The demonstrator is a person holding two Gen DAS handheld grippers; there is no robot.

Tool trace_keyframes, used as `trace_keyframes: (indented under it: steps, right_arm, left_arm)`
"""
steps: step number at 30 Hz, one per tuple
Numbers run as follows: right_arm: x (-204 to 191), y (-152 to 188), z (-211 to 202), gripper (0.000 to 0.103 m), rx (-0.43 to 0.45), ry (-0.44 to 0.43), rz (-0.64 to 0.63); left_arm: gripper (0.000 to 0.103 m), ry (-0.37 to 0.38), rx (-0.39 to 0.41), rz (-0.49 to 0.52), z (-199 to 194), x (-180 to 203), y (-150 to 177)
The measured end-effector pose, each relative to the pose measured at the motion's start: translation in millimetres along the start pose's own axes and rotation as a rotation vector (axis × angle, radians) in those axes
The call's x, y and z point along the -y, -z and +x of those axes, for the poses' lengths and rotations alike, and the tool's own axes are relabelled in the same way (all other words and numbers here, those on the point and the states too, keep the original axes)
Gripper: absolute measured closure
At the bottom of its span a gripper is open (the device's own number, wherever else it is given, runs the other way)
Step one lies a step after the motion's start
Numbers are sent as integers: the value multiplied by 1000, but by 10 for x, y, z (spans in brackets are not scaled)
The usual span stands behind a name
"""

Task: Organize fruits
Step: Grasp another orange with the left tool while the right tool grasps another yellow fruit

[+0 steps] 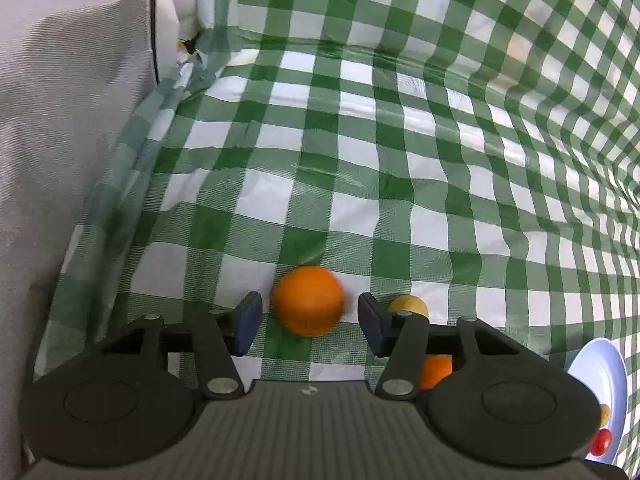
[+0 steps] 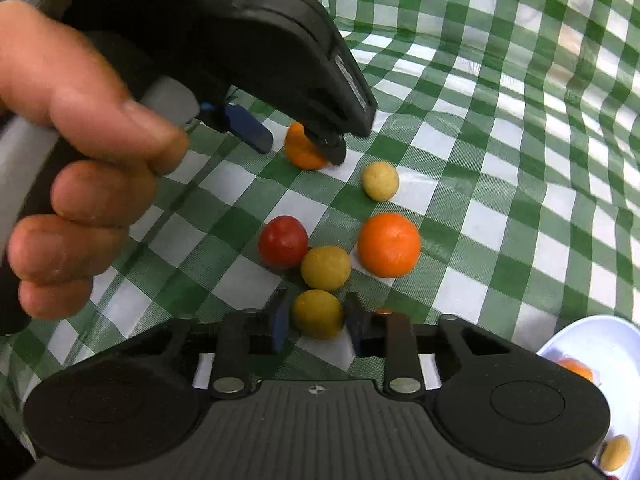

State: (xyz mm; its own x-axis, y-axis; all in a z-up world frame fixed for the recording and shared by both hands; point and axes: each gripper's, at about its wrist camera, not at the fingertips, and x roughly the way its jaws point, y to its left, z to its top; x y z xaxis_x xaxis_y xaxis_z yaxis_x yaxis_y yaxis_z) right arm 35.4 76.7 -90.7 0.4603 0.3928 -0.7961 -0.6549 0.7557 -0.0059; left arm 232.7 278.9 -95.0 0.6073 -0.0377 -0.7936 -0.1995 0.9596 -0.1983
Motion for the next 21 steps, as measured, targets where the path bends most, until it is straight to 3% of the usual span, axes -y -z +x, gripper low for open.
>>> trace_keyframes:
  steps: [1,2,8,21]
  right_arm:
    - [-6,-4,0,74,1,-6,3]
    - [-5,-3,-10,74,3,-8,8]
    - [92,-31,-93,74,38,15,30]
    - [161,14,30,74,-18,51,38]
  left_arm:
    - [60,-12,5,14,13,-7,-18]
    - [63,-22,10,25,16,-4,-31]
    - [63,-1,20,24,-68,92,-34]
    - [63,-7,14,28,-84,264,34]
